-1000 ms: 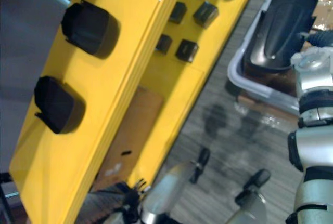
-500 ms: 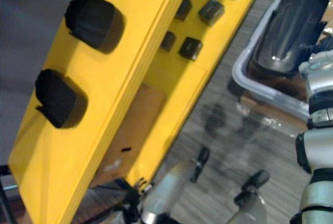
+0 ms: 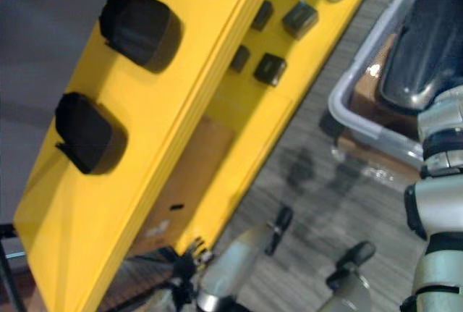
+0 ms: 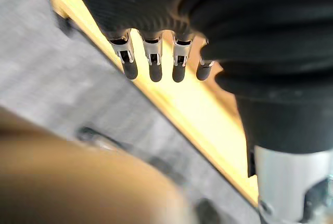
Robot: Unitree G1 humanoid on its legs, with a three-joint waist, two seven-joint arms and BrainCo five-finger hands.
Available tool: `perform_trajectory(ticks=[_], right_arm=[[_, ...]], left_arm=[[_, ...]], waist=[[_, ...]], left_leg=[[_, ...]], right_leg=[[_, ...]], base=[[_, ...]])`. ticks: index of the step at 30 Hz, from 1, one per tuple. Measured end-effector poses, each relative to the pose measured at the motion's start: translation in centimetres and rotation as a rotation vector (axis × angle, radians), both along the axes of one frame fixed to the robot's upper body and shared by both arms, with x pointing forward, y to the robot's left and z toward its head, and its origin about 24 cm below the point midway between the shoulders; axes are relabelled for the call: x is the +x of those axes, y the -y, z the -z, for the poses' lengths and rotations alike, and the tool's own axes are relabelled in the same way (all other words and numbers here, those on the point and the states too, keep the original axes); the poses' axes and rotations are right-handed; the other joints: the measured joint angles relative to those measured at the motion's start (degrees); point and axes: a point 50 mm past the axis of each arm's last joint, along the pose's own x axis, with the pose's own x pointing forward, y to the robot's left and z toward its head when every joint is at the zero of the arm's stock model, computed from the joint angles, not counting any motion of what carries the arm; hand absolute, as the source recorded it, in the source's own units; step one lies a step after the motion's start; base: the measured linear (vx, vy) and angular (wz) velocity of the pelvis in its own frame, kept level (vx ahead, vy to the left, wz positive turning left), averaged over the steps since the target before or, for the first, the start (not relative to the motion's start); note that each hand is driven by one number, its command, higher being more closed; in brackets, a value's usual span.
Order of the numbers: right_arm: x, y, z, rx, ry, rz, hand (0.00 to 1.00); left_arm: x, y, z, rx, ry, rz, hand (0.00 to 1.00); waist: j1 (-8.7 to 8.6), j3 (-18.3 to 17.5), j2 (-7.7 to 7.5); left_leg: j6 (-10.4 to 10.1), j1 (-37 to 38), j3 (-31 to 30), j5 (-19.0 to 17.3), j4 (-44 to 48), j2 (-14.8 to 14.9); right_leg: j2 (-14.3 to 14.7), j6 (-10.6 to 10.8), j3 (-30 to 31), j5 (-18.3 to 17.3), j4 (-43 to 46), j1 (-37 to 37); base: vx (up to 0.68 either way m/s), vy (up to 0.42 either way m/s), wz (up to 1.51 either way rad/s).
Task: Walk over and take plastic housings, then place them on the shelf
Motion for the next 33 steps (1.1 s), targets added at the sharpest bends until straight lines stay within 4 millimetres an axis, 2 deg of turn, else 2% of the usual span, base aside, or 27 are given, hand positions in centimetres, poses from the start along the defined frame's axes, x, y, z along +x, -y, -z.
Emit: perform_trajectory(ticks=[7, 10, 14, 17, 20, 23, 26, 28, 30, 32, 33], right_arm=[[-1.2, 1.6, -1.3, -0.109, 0.048, 0.015, 1.0], [-1.0, 1.5, -1.6, -0.137, 0.073, -0.005, 1.0], [-0.6, 0.9, -2.4, -0.17, 0.12, -0.048, 1.0], [-0.1, 0.2, -3.5, -0.182, 0.16, -0.081, 1.0], [0.3, -0.3, -3.8, -0.216, 0.17, -0.117, 1.0], [1.4, -2.1, -4.5, -0.25, 0.22, -0.183, 1.0], [2.5, -4.3, -5.5, -0.287, 0.3, -0.264, 1.0], [3.1, -6.4, -6.8, -0.326, 0.381, -0.349, 1.0], [3.4, -8.2, -7.7, -0.369, 0.441, -0.412, 1.0], [3.6, -10.1, -8.5, -0.393, 0.512, -0.495, 1.0], [3.4, -11.3, -8.8, -0.424, 0.556, -0.546, 1.0]], left_arm=[[3.4, 1.4, -4.9, -0.096, 0.255, -0.064, 0.0], [4.2, 1.5, -6.6, -0.131, 0.327, -0.085, 0.0], [5.2, 1.4, -9.0, -0.157, 0.437, -0.095, 0.0], [5.5, 1.6, -9.8, -0.17, 0.461, -0.09, 0.0], [5.7, 1.9, -10.3, -0.159, 0.472, -0.057, 0.0], [6.4, 2.1, -12.2, -0.119, 0.546, 0.002, 0.0], [7.9, 2.4, -14.1, -0.043, 0.608, 0.055, 0.0], [9.3, 2.2, -15.7, 0.0, 0.636, 0.091, 0.0], [10.4, 2.0, -16.9, 0.033, 0.639, 0.108, 0.0], [11.6, 1.5, -17.9, 0.04, 0.623, 0.084, 0.0], [12.4, 1.0, -18.6, 0.028, 0.604, 0.062, 0.0]], waist=[[-4.27, 0.8, -0.99], [-5.57, 1.1, -1.36], [-7.18, 2.4, -3.07], [-8.24, 3.8, -4.99], [-8.91, 4.1, -5.39], [-10.42, 4.9, -6.52], [-11.49, 6.2, -8.41], [-13.53, 7.4, -10.2], [-14.76, 7.9, -10.97], [-15.07, 8.0, -11.81], [-16.07, 8.0, -12.12]], left_leg=[[0.0, 0.2, -0.1, 0.0, 1.5, 0.2], [0.0, 1.2, 0.0, -0.9, 2.1, 0.8], [-0.3, 2.3, 0.1, -1.2, 1.9, 2.1], [-0.4, 3.1, 0.2, -1.1, 1.1, 2.8], [-0.4, 4.2, 0.3, -1.1, 0.9, 3.2], [-1.0, 5.1, 0.7, -0.7, -0.3, 3.5], [-1.3, 6.3, 1.7, -0.5, -1.1, 4.7], [-1.8, 8.0, 2.0, -0.2, -2.3, 5.0], [-1.9, 9.4, 2.8, -0.1, -2.9, 5.4], [-2.2, 11.2, 4.6, 0.0, -4.3, 6.0], [-2.2, 11.9, 4.9, 0.1, -4.7, 6.1]], right_leg=[[0.5, 0.2, -0.1, 0.3, -0.1, 1.4], [1.3, 0.1, 0.1, 0.4, -0.8, 2.8], [2.8, -0.5, 0.2, 1.0, -2.2, 4.0], [3.4, -0.8, 0.4, 1.2, -2.4, 4.4], [4.0, -1.1, 0.4, 1.6, -3.5, 5.8], [4.5, -1.3, 0.7, 2.4, -4.7, 6.4], [5.9, -1.8, 1.6, 3.6, -6.9, 7.5], [6.3, -2.0, 1.8, 3.8, -7.6, 8.8], [6.7, -2.2, 2.3, 4.1, -8.3, 9.8], [7.2, -2.3, 3.8, 4.8, -9.2, 10.3], [7.4, -2.4, 4.0, 5.0, -9.9, 11.1]], base=[[0.02, 0.005, -0.01], [0.0, 0.011, -0.09], [-0.02, 0.009, -0.1], [-0.03, -0.021, -0.07], [0.0, -0.004, -0.02], [0.0, -0.014, -0.09], [-0.01, -0.03, -0.2], [0.0, -0.026, -0.09], [0.0, -0.014, -0.18], [0.02, -0.01, -0.37], [0.02, -0.007, -0.19]])
